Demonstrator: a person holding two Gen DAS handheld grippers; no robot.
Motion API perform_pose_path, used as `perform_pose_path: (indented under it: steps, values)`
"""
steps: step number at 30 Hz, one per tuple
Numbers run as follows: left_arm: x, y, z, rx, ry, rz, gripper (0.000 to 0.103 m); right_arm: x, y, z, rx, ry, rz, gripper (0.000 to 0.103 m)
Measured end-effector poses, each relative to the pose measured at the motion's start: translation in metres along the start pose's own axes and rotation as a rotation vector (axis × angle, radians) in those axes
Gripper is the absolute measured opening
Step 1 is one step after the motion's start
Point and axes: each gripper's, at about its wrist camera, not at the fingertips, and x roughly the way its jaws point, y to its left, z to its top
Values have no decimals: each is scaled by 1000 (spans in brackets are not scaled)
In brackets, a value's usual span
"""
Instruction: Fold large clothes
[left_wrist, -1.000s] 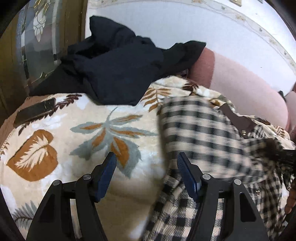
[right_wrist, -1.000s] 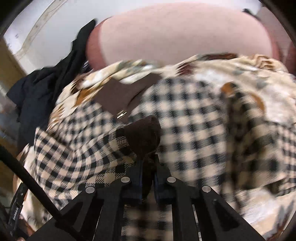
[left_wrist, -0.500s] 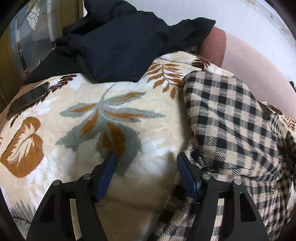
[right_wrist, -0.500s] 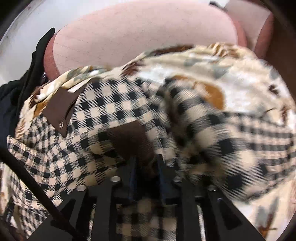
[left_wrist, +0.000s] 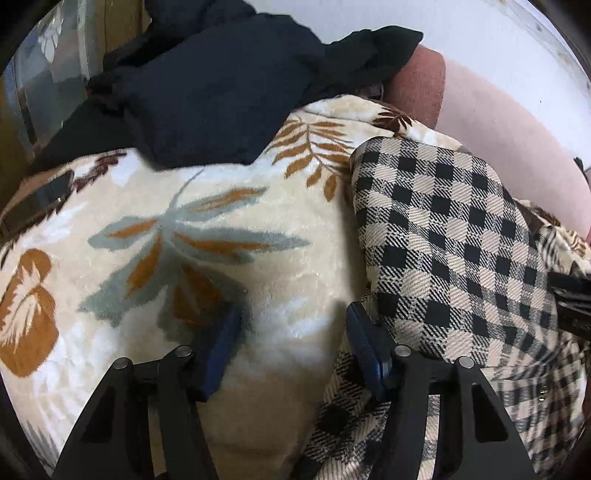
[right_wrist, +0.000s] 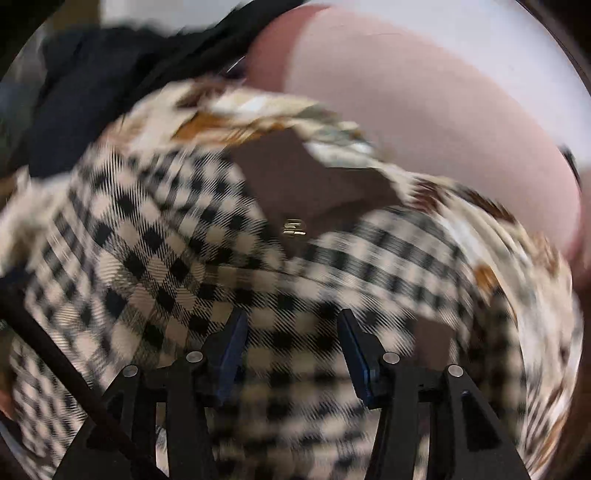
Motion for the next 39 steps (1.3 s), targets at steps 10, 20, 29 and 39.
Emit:
perform_pose_path:
  steps: [10, 20, 29, 39]
  values:
    - [-1, -6, -4, 32, -20, 45, 61, 25, 10, 25, -85, 36, 201, 34]
    - [0, -8, -6, 43, -26, 55, 62, 19, -15, 25, 48, -21, -33, 4]
    - [-9, -1, -6, 17, -40, 40, 64, -47, -44, -6, 257, -114, 15, 40]
    - [-85, -24, -42, 113, -150, 4, 64, -144, -203, -220, 748, -206, -69, 54]
